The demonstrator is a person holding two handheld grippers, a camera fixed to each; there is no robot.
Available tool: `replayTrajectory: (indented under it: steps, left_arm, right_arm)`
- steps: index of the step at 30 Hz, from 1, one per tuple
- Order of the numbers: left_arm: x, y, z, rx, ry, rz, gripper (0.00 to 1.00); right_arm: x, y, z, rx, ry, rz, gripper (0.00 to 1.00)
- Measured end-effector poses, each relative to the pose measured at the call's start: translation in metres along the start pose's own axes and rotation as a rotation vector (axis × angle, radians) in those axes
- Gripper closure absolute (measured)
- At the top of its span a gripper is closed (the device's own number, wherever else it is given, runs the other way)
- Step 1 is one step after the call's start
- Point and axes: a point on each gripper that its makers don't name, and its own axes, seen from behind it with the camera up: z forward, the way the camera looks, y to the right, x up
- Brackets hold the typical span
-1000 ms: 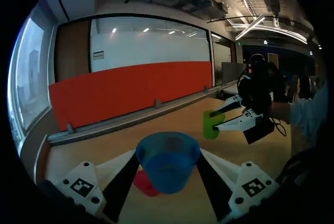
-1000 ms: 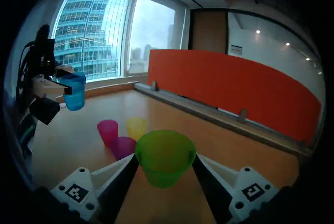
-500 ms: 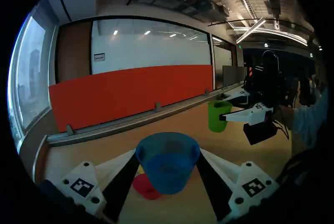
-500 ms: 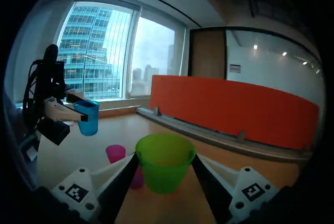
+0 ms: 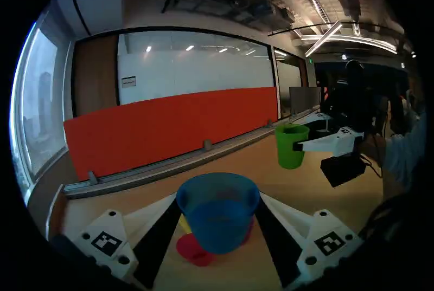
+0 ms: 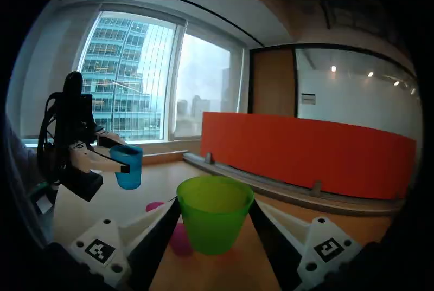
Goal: Pour water
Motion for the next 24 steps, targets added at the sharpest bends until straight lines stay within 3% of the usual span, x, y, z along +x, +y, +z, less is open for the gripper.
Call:
replayTrajectory:
  steps: [17, 24]
  left_arm:
    - [0.042, 0.003, 0.005, 0.059, 0.07, 0.208, 0.13]
    - [0.06, -0.002, 0.008, 0.087, 0.084, 0.28, 0.13]
  right_arm:
    - [0.004, -0.027, -0.006, 0.067, 0.018, -0.005, 0.09]
    - [0.004, -0.041, -0.008, 0.097, 0.018, -0.015, 0.09]
